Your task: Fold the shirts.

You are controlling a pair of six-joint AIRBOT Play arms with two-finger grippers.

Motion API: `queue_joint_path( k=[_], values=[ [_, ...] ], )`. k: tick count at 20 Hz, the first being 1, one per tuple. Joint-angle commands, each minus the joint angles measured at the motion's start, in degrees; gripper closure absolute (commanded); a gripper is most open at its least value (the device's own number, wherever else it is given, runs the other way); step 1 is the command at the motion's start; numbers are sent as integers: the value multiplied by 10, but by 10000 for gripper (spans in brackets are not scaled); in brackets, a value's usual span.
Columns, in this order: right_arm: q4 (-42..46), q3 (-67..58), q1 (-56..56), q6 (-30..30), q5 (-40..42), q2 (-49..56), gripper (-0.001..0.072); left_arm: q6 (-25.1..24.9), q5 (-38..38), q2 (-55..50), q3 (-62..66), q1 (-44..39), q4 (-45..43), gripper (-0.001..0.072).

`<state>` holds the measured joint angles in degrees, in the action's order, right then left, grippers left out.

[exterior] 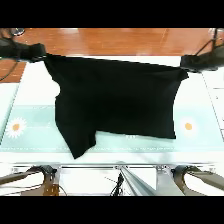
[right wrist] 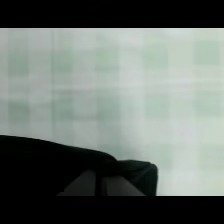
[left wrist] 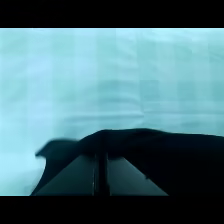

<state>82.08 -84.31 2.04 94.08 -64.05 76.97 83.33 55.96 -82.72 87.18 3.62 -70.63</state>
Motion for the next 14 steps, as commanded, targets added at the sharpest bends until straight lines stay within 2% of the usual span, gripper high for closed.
queue_joint_path(
  k=[1,4,6,10,14],
  values=[
    [-128,-96,53,-28,43,153,687,3,-27,-128,69,-2,40,678],
    [-210,-170,65,-26,45,238,687,43,-25,-190,103,-2,60,678],
    [-231,-191,65,-26,56,271,687,59,-40,-215,104,-2,73,677],
    [-231,-194,65,-24,56,308,687,59,-81,-249,104,-2,96,677],
    [-226,-194,66,-28,54,322,687,56,-67,-259,105,-2,107,677]
  ],
)
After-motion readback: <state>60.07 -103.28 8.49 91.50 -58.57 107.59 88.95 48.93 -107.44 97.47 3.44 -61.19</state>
